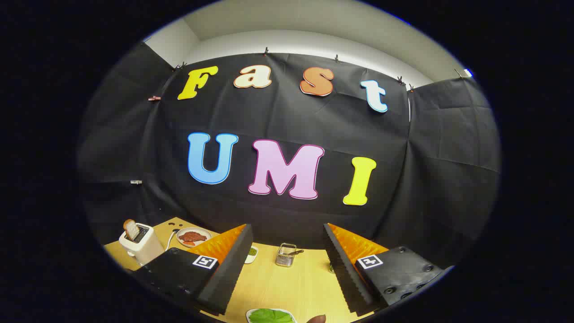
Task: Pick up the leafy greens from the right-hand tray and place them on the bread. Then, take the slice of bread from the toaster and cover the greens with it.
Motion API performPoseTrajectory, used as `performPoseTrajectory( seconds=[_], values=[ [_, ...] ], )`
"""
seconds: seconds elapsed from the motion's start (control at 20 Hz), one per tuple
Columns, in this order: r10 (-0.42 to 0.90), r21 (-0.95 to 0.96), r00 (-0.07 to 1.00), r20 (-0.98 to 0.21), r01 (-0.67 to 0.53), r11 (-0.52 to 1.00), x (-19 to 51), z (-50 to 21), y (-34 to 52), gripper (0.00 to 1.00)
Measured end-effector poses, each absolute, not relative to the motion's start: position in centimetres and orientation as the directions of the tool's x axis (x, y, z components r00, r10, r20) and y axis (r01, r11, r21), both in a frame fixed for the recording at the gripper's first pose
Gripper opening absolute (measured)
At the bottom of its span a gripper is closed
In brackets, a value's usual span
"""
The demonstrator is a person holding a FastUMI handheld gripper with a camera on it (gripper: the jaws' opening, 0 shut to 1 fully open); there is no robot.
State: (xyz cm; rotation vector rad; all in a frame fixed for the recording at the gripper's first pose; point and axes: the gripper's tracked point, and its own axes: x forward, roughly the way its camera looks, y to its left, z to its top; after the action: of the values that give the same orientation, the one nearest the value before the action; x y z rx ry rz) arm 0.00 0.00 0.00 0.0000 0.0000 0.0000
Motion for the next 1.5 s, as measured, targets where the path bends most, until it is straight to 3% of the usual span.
performPoseTrajectory(
  seconds=[1.5],
  values=[
    [-0.013,-0.04,1.0,-0.009,0.013,0.999,-0.5,0.4,1.2,0.97]
  ],
)
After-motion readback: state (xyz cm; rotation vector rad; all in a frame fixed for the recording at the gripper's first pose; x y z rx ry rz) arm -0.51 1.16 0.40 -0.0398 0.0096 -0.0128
